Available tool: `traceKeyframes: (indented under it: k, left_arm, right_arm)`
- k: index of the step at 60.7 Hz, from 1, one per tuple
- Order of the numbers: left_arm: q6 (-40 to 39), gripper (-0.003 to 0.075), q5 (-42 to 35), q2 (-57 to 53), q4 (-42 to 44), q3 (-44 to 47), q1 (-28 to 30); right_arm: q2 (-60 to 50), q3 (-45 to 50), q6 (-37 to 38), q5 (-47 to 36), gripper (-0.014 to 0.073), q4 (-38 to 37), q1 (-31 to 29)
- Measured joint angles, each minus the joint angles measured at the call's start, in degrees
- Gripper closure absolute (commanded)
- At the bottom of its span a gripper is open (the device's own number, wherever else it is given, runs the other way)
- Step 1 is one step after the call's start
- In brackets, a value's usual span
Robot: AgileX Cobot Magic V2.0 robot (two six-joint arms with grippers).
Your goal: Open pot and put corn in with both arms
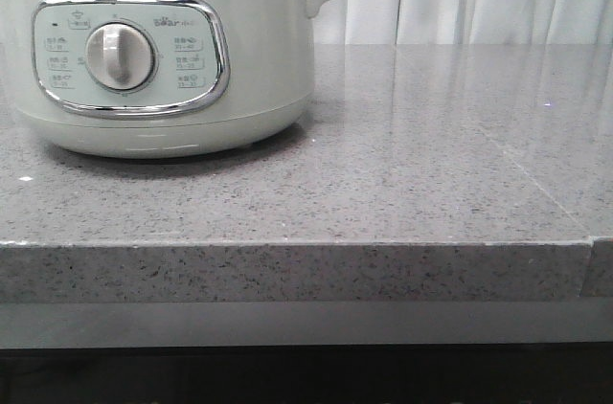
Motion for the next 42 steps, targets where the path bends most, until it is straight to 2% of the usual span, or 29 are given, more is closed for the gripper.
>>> traceKeyframes:
  k: [14,42]
  left_arm:
    - [0.00,0.0738,0.00,0.00,0.00,0.00,0.00]
    - [0.00,0.0738,0.00,0.00,0.00,0.00,0.00]
  right_arm:
    - [-5.26,0.44,0.26,-0.04,0.0662,0.00,-1.97]
    - [-5.33,0.44,0.35,-0.13,0.0662,0.00,-2.06]
